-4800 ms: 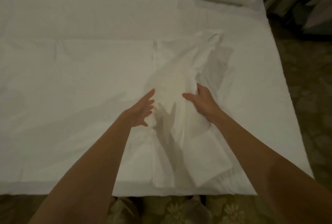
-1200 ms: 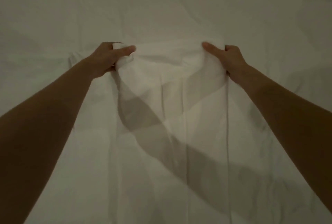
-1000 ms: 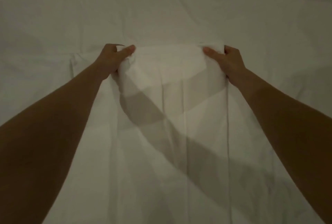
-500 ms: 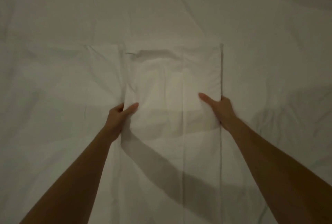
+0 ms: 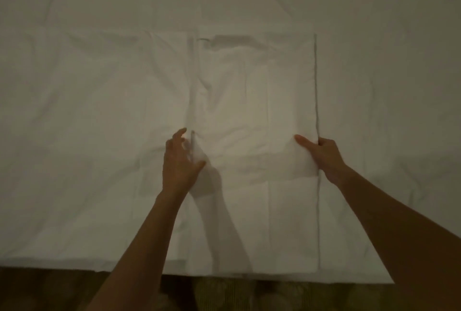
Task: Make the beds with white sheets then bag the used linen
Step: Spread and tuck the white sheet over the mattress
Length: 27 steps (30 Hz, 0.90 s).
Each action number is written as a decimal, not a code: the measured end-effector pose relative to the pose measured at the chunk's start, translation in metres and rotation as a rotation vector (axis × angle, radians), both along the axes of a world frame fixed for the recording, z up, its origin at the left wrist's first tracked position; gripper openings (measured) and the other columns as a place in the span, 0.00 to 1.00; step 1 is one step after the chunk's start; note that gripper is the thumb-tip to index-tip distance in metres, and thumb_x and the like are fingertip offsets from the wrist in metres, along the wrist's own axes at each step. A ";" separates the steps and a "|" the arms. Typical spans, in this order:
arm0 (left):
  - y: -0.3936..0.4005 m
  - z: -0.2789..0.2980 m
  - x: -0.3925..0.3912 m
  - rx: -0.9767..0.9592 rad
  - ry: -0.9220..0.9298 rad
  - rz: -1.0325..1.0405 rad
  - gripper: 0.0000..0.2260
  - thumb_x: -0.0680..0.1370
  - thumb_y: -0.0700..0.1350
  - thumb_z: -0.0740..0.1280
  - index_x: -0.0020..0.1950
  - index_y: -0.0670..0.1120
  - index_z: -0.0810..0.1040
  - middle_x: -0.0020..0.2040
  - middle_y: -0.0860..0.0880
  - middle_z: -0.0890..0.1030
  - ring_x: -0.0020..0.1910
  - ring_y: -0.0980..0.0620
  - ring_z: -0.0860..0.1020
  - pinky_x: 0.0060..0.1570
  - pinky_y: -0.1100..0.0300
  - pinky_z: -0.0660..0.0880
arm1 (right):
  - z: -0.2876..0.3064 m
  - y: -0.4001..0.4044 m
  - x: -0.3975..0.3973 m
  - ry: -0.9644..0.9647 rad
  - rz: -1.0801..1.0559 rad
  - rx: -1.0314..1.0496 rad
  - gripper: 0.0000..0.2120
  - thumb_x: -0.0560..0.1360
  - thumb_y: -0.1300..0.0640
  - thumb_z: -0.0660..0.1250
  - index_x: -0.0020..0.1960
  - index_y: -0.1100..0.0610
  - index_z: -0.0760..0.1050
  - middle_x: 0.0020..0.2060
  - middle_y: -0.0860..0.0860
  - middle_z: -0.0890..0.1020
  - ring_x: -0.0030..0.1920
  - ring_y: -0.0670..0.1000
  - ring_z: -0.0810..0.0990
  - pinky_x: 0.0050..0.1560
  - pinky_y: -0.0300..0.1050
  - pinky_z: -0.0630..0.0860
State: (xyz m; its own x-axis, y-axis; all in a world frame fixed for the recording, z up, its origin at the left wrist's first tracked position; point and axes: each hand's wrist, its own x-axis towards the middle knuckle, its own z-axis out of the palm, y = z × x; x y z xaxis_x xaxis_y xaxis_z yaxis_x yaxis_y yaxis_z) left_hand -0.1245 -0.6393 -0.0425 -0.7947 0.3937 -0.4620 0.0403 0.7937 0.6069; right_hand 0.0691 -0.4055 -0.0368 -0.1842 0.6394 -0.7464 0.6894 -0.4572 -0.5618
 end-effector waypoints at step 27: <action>-0.139 0.079 -0.237 0.468 -1.061 0.183 0.31 0.76 0.69 0.55 0.58 0.44 0.80 0.50 0.44 0.84 0.45 0.46 0.83 0.42 0.55 0.80 | 0.113 -0.296 -0.329 0.308 0.588 -0.072 0.37 0.79 0.60 0.62 0.78 0.44 0.44 0.43 0.52 0.78 0.40 0.52 0.80 0.38 0.44 0.78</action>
